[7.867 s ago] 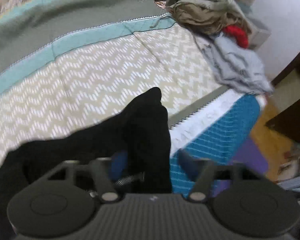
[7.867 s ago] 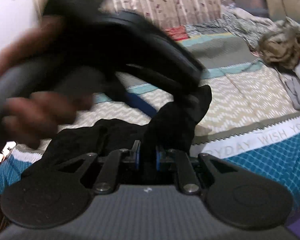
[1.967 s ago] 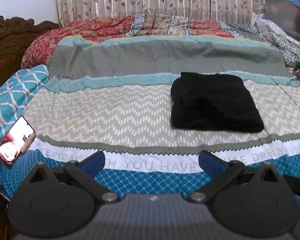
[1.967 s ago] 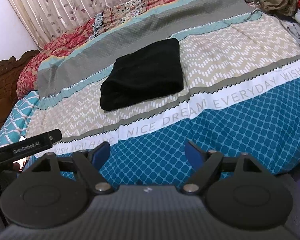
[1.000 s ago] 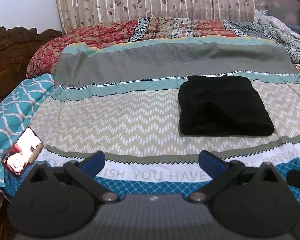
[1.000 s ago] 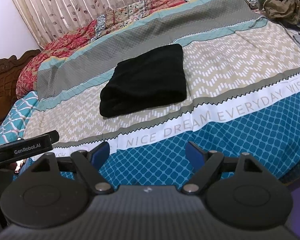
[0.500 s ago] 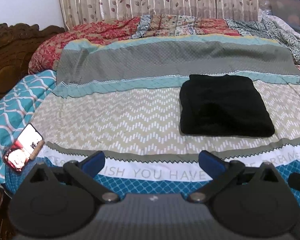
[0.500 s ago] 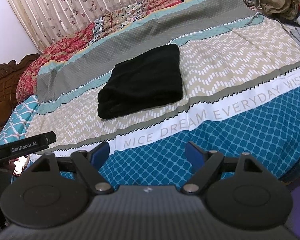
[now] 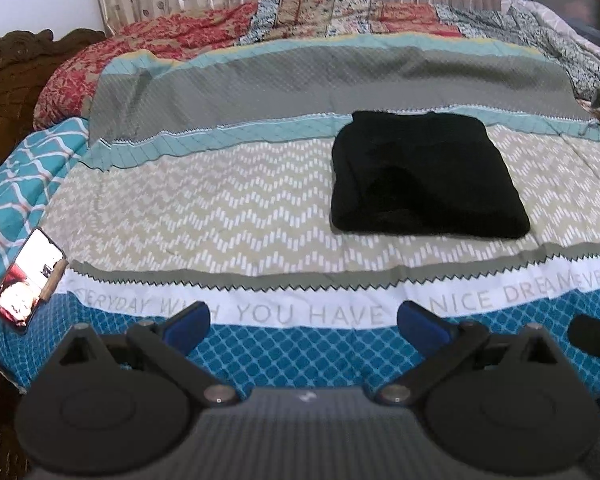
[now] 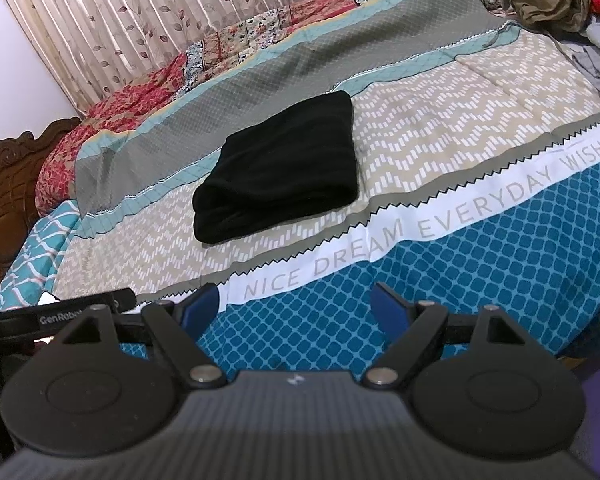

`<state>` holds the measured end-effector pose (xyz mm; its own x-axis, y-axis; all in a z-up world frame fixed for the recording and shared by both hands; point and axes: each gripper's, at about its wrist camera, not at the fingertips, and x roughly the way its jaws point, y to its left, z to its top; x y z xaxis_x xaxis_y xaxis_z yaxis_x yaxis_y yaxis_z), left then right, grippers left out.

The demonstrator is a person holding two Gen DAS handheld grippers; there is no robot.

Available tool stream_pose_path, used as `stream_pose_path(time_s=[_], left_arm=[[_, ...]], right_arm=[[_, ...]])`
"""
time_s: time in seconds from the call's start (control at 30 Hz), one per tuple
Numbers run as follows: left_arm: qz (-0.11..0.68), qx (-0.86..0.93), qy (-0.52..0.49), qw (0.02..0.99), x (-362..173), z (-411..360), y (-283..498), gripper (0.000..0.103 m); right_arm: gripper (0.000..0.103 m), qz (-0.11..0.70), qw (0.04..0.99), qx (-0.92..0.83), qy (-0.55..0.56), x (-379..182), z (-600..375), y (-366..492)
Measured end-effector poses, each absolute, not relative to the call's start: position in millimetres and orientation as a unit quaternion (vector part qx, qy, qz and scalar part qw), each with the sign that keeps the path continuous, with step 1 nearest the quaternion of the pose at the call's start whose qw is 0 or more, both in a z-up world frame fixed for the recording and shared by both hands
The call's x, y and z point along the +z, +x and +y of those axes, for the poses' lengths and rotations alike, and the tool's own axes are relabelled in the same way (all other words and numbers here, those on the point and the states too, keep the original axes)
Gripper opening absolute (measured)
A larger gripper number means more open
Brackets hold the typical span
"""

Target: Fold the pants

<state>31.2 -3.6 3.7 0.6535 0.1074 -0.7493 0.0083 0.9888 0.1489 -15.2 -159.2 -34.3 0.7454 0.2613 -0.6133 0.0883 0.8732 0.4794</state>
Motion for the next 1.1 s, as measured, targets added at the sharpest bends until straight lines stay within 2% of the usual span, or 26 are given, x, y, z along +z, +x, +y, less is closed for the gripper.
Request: stream_pose_path(time_s=[1.1], left_arm=[[0.434,0.018,0.094,0.896,-9.7,-12.6,29.4,0.103]], right_arm=[[0.085,0.345,0.904,0.051,0.247,-32.5,-162.1,-17.8]])
